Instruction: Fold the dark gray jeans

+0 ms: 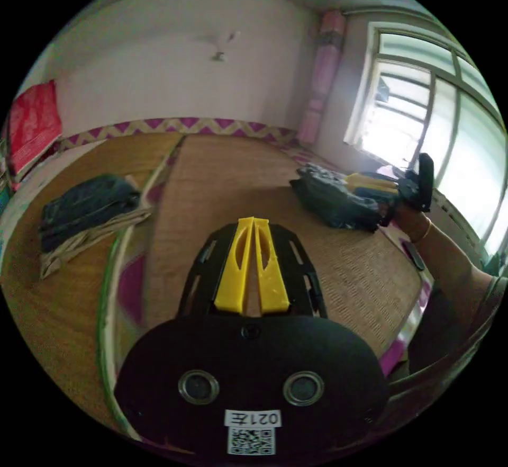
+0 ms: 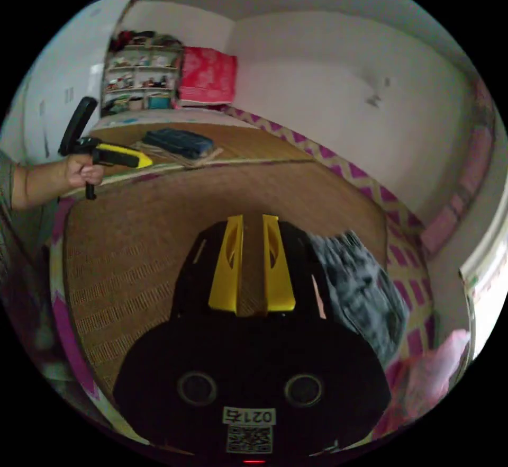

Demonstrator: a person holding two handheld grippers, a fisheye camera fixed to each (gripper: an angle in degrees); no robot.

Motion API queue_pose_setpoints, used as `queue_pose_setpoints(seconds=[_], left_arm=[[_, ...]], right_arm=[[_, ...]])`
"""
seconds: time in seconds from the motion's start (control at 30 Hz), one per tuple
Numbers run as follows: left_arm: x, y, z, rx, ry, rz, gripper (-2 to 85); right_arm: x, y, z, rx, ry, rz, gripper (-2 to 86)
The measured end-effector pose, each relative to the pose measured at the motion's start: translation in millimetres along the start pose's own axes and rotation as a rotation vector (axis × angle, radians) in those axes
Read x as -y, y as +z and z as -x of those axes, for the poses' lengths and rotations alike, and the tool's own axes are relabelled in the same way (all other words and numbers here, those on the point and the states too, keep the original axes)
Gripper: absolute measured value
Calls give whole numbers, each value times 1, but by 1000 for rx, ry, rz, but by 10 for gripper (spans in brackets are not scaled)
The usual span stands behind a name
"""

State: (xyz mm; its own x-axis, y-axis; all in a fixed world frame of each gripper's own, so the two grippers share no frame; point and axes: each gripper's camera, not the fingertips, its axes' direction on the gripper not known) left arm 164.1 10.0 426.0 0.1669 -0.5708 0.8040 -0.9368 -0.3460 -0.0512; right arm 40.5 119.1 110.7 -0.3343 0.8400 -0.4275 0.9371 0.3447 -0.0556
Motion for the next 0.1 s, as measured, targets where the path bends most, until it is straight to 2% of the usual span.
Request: queue_pose_setpoints(seconds=[0.1], left_arm=[[-34, -47, 55, 143, -101, 58, -9]], right_arm=[[26, 51, 109, 143, -128, -48, 70]])
